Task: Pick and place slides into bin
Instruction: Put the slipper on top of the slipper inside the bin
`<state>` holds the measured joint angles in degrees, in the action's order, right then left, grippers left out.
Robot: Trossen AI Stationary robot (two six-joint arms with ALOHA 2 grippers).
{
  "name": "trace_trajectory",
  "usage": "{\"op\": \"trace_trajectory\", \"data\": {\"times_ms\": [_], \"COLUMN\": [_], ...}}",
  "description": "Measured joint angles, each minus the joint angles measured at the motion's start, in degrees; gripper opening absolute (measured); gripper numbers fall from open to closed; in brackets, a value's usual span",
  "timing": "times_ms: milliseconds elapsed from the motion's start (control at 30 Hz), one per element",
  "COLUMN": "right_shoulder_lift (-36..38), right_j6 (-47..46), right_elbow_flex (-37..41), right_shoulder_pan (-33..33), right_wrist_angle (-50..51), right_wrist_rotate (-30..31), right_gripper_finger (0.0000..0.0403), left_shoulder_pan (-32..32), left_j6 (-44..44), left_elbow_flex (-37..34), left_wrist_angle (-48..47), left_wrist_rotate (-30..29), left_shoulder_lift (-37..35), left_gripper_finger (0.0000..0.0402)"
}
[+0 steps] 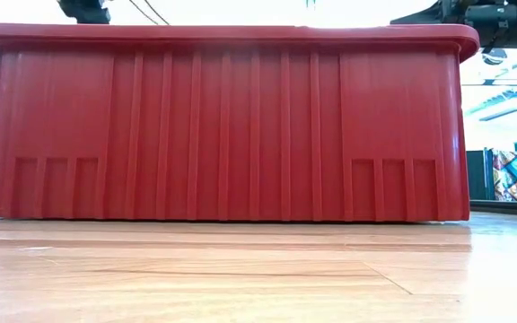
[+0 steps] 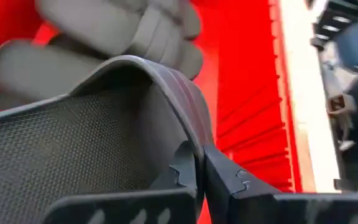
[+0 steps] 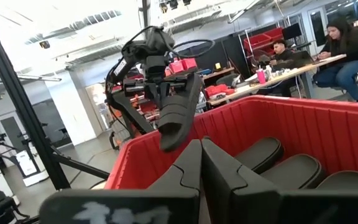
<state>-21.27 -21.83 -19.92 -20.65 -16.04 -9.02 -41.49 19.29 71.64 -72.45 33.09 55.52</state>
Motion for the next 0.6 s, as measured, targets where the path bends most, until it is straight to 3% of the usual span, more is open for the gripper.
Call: {"op": "trace_trajectory", "data": {"times_ms": [133, 267, 367, 600], "right_shoulder_lift": [-0.5, -0.6, -0.8, -2.8], "right_j6": [-1.0, -2.5, -2.9, -2.2], "right_elbow_flex": [0.0, 0.0, 0.0, 0.0], "right_shoulder_pan": [0.0, 0.0, 0.0, 0.0], "right_wrist_angle": [0.0, 0.0, 0.0, -3.7], "right_wrist_rotate": [0.1, 0.3, 2.2, 6.1], "right_gripper_finger": [0.0000, 0.0000, 0.0000, 0.0000], "left_shoulder_pan": [-2.0, -2.0, -1.8, -1.8], "left_j6": [4.9, 2.2, -4.7, -27.2], "left_elbow_flex": [0.2, 2.0, 1.2, -8.9], "left_wrist_angle": [5.6, 13.2, 17.8, 29.7], "left_wrist_rotate": [5.2, 2.5, -5.3, -31.7], "left_shoulder_lift": [0.0, -6.8, -15.3, -35.6], "left_gripper_finger": [0.0000, 0.0000, 0.0000, 0.0000]}}
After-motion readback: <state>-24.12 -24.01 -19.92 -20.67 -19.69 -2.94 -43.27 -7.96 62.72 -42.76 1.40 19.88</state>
